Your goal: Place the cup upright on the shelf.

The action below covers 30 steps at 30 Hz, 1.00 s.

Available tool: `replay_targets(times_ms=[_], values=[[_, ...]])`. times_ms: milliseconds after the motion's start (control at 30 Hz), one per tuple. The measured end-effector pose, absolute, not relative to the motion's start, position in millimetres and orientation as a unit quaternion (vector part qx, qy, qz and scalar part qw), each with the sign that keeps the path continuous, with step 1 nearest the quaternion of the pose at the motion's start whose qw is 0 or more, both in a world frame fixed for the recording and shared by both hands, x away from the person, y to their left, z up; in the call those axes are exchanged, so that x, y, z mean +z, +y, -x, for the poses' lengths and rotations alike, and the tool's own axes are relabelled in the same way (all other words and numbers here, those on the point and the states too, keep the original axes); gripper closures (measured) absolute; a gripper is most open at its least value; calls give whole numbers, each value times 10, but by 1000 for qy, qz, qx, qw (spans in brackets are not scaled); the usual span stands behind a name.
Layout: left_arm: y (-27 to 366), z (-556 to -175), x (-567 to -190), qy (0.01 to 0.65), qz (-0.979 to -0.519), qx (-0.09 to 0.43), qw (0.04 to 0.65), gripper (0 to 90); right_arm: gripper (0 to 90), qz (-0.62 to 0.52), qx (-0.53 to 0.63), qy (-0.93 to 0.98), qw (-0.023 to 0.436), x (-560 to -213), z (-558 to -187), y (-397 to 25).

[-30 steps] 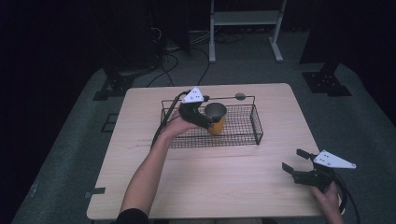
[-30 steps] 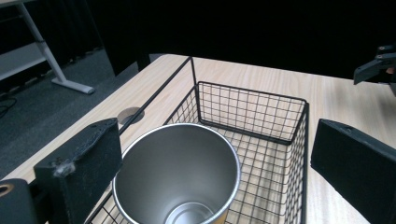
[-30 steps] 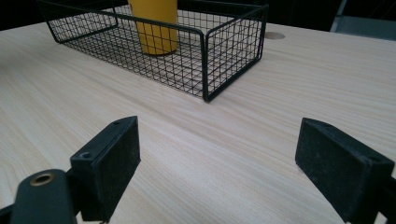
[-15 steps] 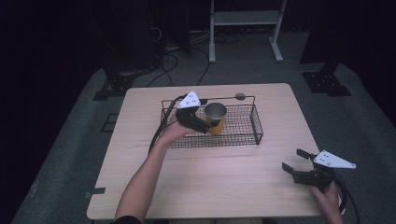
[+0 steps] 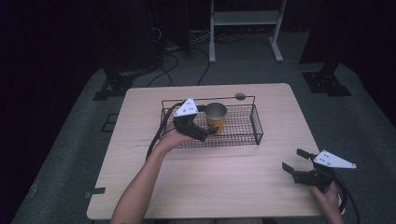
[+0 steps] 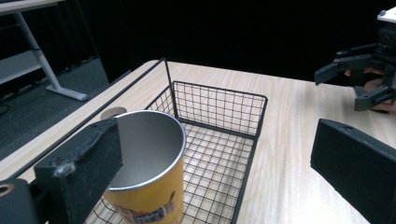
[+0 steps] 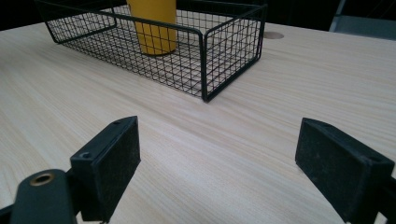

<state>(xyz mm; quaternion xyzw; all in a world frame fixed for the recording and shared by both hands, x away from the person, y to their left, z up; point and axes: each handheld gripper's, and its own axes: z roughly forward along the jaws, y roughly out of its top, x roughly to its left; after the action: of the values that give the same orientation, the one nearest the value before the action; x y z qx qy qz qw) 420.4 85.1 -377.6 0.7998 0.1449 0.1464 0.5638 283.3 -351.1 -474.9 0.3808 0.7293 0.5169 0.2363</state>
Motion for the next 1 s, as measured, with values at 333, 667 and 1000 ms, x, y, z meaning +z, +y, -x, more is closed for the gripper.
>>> replay_targets(times_ms=[333, 667, 1000], values=[[892, -4076, -3829, 146, -796, 142, 570, 14, 130, -381, 517, 729, 236, -4749, -2834, -3512], [949, -3984, -3903, 151, -795, 138, 572, 14, 130, -381, 516, 730, 237, -4750, -2836, -3511], [994, -3870, -3940, 147, -793, 136, 576, 14, 130, -382, 515, 730, 237, -4751, -2837, -3510]])
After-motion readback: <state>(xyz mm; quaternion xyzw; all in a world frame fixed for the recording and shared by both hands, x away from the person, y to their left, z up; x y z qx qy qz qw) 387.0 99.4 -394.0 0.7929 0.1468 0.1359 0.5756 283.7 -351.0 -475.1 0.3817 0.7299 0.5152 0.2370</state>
